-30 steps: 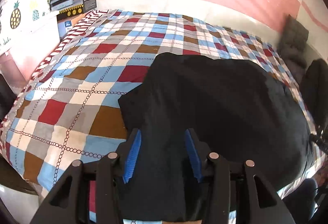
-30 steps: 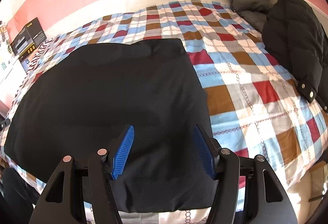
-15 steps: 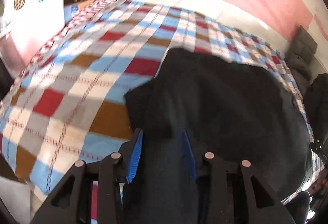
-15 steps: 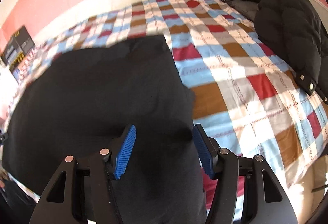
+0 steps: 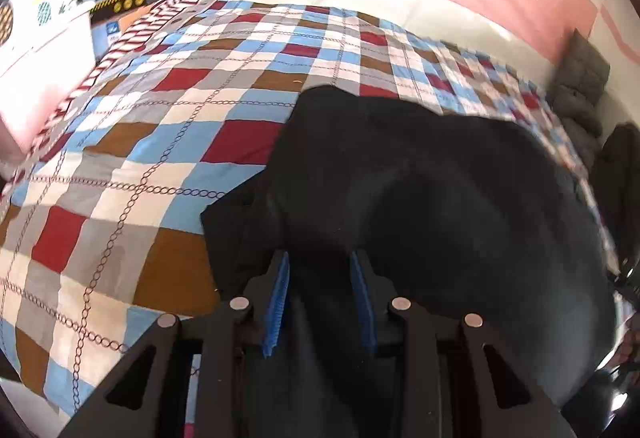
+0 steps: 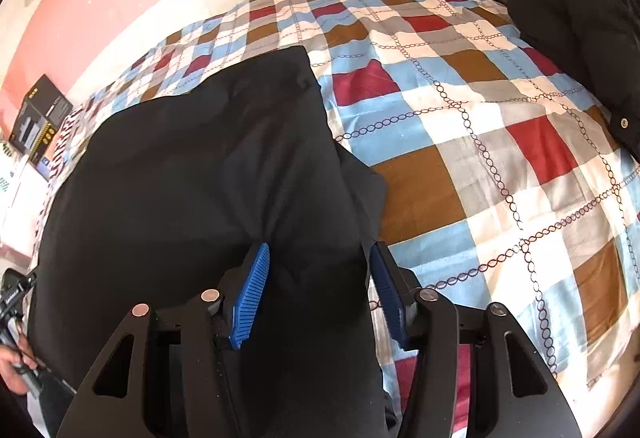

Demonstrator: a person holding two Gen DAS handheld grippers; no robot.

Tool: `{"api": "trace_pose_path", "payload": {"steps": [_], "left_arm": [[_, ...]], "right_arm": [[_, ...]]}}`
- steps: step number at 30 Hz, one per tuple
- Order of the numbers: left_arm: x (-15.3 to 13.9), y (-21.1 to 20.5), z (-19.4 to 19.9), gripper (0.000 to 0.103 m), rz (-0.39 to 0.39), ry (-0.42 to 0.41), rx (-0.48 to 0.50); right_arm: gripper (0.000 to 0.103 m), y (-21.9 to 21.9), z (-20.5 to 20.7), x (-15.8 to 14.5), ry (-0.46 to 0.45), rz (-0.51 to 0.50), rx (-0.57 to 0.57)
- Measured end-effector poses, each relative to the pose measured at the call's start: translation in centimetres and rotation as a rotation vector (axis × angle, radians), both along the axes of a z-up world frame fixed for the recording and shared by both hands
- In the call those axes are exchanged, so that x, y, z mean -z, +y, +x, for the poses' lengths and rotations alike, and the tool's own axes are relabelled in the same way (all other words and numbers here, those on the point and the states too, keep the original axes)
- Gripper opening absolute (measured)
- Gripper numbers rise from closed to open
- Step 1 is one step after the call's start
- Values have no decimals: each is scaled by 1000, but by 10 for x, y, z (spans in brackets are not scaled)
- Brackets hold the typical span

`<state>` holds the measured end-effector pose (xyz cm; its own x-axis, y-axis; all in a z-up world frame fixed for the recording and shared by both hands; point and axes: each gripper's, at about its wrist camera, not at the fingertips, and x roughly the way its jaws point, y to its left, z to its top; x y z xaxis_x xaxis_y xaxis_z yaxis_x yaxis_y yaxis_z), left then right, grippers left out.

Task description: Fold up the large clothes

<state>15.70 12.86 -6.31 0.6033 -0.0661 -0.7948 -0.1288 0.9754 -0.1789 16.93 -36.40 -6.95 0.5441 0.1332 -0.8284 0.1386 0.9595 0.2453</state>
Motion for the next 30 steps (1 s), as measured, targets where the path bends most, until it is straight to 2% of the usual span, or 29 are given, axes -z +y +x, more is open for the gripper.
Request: {"api": "trace_pose_path", "payload": {"steps": [3, 4, 6, 11, 14, 19, 24, 30], "left_arm": [[-5, 21, -7, 35, -75, -2, -48], [-5, 28, -7, 36, -97, 3, -65], [-1, 41, -7, 44, -123, 31, -95], [18, 59, -4, 59, -226, 72, -115], [26, 63, 2, 64, -306, 89, -95], [40, 75, 18, 73, -438, 130, -106], [55, 81, 36, 88, -499, 162, -114], [61, 80, 26, 90, -532, 144, -111]], "right_arm": [[68, -7, -2, -2, 4, 41, -14], [73, -10, -1, -1, 7, 47, -16], [77, -16, 0, 3, 16, 77, -19], [81, -28, 6, 23, 50, 215, -4], [87, -34, 10, 29, 62, 269, -3], [88, -45, 28, 40, 96, 379, -41], [90, -50, 50, 54, 135, 478, -83], [93, -51, 49, 66, 153, 578, -104]]}}
